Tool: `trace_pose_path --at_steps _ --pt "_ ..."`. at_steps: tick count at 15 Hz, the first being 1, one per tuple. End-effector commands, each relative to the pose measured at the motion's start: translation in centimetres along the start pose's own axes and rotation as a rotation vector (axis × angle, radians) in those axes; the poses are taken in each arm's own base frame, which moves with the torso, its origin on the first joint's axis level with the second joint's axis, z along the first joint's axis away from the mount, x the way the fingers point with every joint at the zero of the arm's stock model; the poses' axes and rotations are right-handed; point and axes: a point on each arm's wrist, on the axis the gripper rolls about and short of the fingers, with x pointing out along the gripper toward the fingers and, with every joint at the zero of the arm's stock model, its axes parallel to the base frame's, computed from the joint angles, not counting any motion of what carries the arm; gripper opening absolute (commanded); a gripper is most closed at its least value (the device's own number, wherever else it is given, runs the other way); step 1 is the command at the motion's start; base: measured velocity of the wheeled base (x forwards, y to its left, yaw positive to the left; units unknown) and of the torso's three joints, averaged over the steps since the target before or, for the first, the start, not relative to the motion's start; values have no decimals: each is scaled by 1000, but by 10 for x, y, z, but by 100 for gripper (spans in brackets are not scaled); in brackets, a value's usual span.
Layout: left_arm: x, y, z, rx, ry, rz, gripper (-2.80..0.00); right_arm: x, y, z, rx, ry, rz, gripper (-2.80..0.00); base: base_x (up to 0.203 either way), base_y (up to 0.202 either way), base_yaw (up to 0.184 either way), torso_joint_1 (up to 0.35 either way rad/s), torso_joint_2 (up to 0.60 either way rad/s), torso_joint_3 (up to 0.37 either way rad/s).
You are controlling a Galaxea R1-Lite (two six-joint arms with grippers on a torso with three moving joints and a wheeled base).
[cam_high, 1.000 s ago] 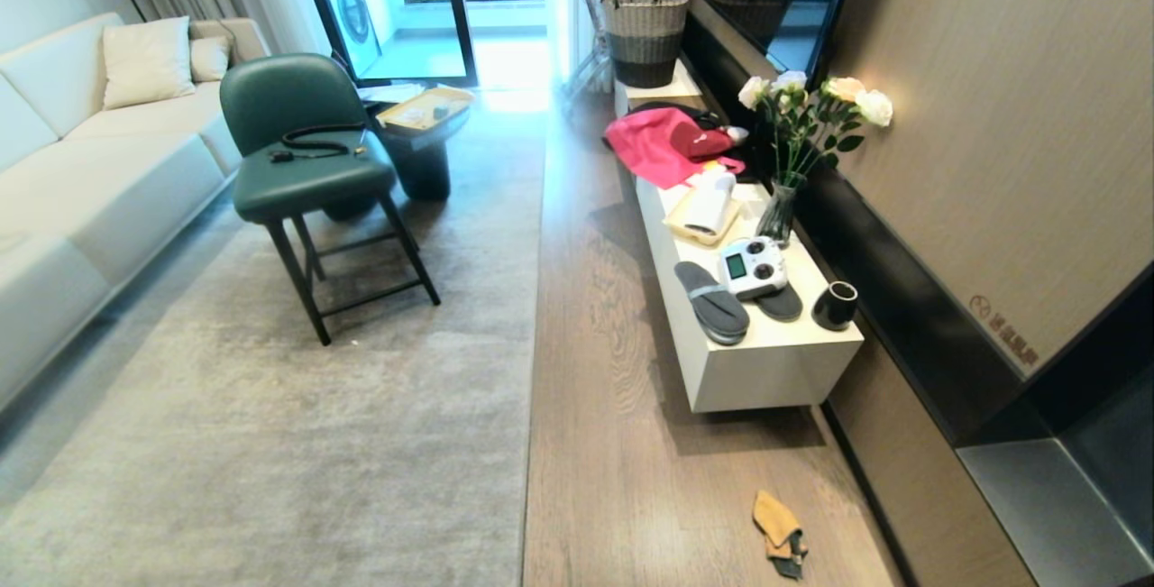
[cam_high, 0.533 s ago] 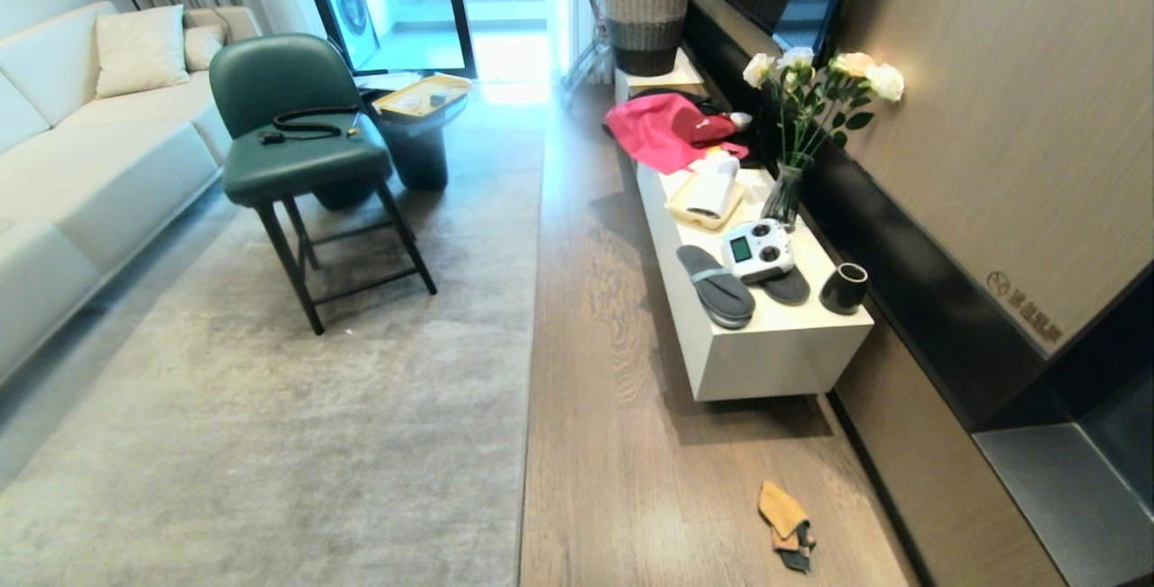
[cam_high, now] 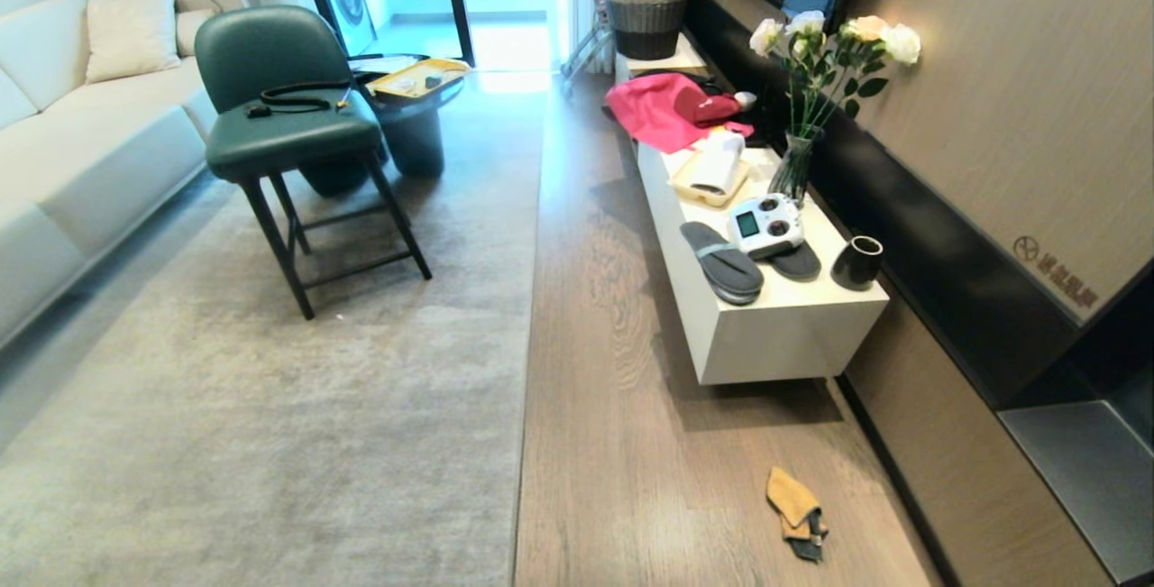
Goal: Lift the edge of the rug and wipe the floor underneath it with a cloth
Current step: Pick up the rag
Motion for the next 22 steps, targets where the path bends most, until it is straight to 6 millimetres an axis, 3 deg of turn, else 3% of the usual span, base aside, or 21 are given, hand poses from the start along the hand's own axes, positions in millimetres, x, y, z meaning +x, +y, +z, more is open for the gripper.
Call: trace_pose_path --at_steps 1,15,22 --pt "0 0 0 0 0 1 -280 0 0 0 -2 1 1 -280 0 0 0 -115 488 364" --pt "0 0 0 0 0 1 -280 0 0 0 0 1 0 -280 0 0 0 -29 436 409" --pt "0 0 0 0 0 1 -280 0 0 0 -2 1 0 -280 0 0 0 1 1 8"
